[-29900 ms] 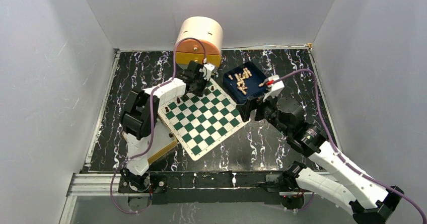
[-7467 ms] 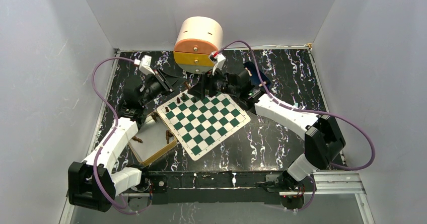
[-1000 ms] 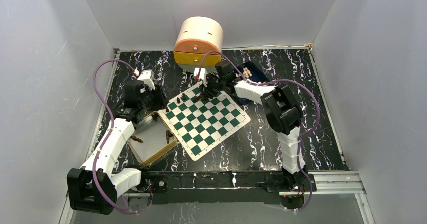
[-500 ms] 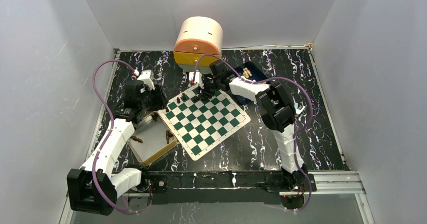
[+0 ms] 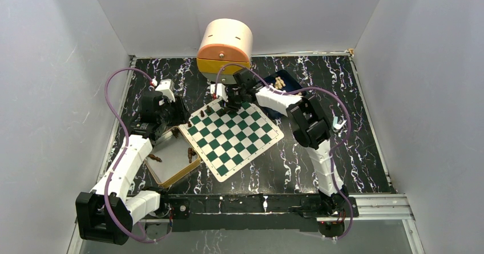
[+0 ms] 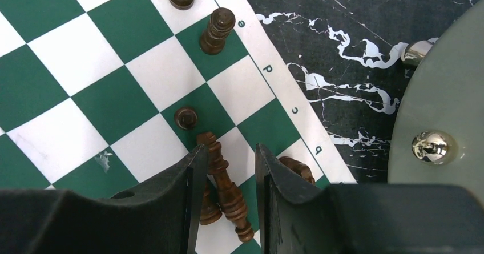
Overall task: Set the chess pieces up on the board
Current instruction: Pick up the chess piece from the chessboard.
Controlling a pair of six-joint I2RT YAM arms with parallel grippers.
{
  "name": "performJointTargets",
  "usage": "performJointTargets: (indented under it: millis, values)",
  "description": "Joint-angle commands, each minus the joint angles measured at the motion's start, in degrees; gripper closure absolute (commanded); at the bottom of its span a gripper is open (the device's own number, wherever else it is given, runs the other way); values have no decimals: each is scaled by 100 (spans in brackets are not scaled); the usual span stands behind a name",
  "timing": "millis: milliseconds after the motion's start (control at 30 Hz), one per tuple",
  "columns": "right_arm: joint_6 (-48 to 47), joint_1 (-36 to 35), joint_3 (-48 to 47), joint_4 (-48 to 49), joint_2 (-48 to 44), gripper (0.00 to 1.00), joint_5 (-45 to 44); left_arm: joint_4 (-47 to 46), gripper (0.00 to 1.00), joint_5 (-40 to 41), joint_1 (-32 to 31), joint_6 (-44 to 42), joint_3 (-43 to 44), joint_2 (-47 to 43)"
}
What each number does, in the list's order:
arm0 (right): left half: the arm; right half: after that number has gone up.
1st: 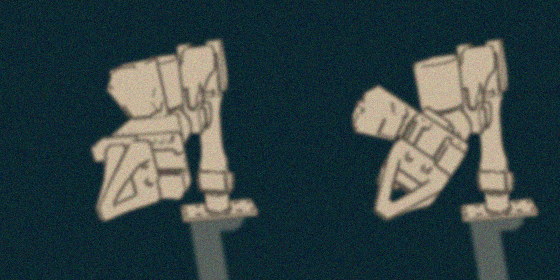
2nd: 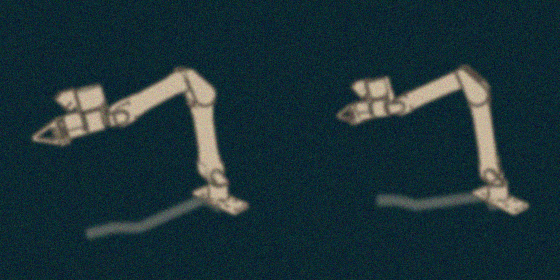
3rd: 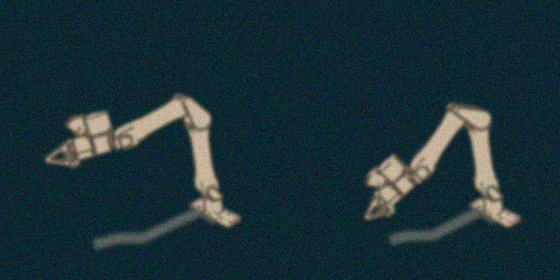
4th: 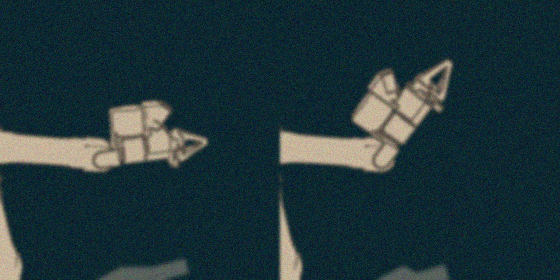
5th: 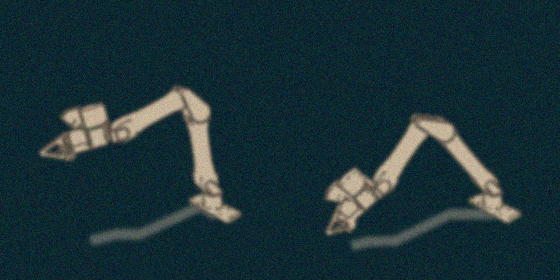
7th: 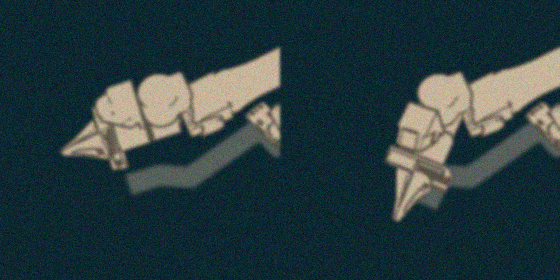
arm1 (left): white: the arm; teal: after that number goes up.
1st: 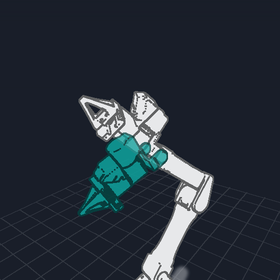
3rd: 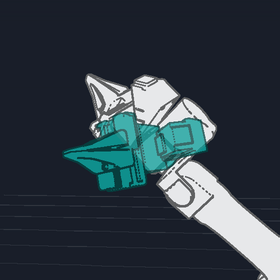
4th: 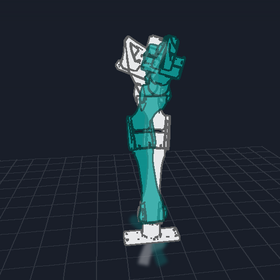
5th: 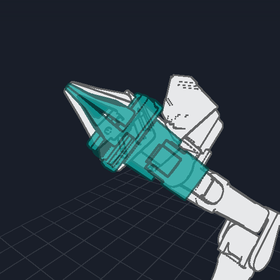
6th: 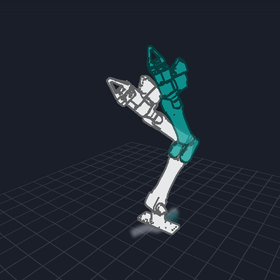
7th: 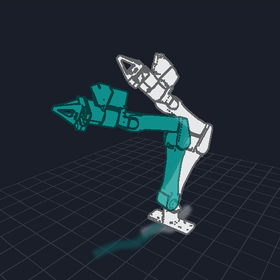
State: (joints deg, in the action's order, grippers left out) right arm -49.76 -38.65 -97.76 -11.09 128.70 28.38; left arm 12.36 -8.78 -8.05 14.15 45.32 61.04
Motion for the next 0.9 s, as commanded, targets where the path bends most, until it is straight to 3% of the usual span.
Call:
performJointTargets:
  millis: [0,867]
  values:
    - [-262,-29,-425,-355,216,55,-64,-27,56,17,-3,0,-50,-171]
    - [-520,-97,-788,-1201,397,55,-71,-32,56,17,-3,14,-54,-215]
